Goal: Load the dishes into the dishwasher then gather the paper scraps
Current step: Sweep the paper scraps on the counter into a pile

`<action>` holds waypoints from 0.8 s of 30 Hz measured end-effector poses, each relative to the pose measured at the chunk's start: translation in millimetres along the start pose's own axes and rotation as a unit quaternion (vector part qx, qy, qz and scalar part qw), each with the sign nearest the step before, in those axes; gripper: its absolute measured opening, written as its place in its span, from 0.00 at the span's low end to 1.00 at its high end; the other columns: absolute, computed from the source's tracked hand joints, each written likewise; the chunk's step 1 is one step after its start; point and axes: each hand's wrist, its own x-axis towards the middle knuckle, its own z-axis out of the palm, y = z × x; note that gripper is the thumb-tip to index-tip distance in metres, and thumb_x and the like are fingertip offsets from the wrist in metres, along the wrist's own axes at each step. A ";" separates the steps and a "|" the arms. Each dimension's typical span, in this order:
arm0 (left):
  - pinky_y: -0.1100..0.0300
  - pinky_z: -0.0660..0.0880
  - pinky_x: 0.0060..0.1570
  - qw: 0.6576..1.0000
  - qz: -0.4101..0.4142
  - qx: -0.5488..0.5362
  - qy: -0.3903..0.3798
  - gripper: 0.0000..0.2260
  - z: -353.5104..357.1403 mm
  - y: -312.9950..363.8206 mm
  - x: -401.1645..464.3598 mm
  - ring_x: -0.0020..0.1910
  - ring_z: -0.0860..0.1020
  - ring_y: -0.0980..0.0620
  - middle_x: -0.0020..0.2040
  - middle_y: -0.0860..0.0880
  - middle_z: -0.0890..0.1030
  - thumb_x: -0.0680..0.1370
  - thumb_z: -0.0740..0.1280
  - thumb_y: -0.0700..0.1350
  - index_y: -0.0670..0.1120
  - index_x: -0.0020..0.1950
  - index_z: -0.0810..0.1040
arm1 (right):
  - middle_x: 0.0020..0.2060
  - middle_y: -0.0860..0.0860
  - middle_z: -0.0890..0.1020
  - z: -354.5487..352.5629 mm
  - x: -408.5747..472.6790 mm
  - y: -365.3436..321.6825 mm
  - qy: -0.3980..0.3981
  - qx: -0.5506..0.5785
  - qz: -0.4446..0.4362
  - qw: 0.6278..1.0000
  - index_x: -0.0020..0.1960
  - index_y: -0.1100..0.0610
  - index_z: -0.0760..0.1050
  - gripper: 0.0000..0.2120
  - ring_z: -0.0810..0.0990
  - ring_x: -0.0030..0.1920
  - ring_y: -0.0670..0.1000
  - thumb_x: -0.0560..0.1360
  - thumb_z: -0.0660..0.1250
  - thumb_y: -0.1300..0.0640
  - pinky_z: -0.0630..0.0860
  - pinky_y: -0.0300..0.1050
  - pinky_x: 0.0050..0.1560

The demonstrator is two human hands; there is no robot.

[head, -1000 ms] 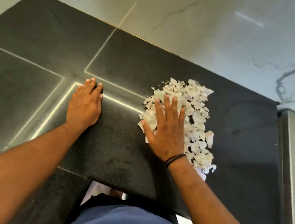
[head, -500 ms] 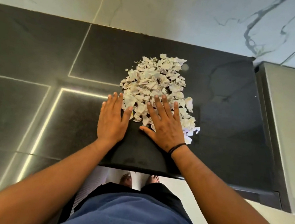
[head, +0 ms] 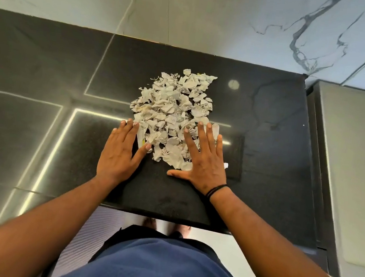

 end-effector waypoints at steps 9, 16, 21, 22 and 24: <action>0.48 0.50 0.81 1.000 -0.006 0.007 0.001 0.38 2.0 2.0 0.9 0.82 0.49 0.51 0.83 0.47 0.56 0.82 0.48 0.69 0.45 0.83 0.55 | 0.81 0.60 0.47 4.0 -12.7 8.6 0.170 0.214 0.186 0.944 0.82 0.59 0.46 0.47 0.43 0.81 0.58 0.76 0.52 0.27 0.47 0.65 0.78; 0.52 0.46 0.80 1.000 -0.007 0.005 -0.001 0.38 1.8 2.8 1.4 0.82 0.47 0.54 0.83 0.50 0.52 0.81 0.49 0.70 0.47 0.83 0.52 | 0.81 0.54 0.40 11.6 17.4 -0.4 0.063 0.286 0.244 0.924 0.80 0.56 0.32 0.47 0.39 0.81 0.51 0.76 0.40 0.25 0.46 0.57 0.80; 0.53 0.45 0.80 1.000 -0.008 0.002 0.000 0.38 1.3 3.1 1.2 0.82 0.46 0.54 0.82 0.51 0.51 0.81 0.48 0.71 0.47 0.83 0.52 | 0.81 0.49 0.42 6.9 59.3 -2.2 0.063 0.397 0.141 0.905 0.81 0.50 0.36 0.44 0.42 0.80 0.47 0.76 0.43 0.26 0.47 0.52 0.80; 0.53 0.45 0.80 1.000 -0.009 0.000 0.001 0.39 1.5 2.7 1.0 0.82 0.46 0.54 0.82 0.51 0.51 0.81 0.48 0.71 0.47 0.83 0.52 | 0.81 0.49 0.44 4.9 68.3 3.5 0.087 0.419 0.153 0.891 0.81 0.49 0.38 0.43 0.44 0.81 0.48 0.76 0.45 0.26 0.48 0.52 0.79; 0.54 0.45 0.80 1.000 -0.012 -0.001 0.002 0.39 1.0 2.2 2.8 0.82 0.46 0.55 0.82 0.51 0.51 0.80 0.48 0.71 0.48 0.83 0.52 | 0.81 0.51 0.48 -0.5 94.4 21.2 0.127 0.434 0.204 0.869 0.82 0.50 0.41 0.43 0.46 0.81 0.51 0.76 0.47 0.27 0.49 0.55 0.79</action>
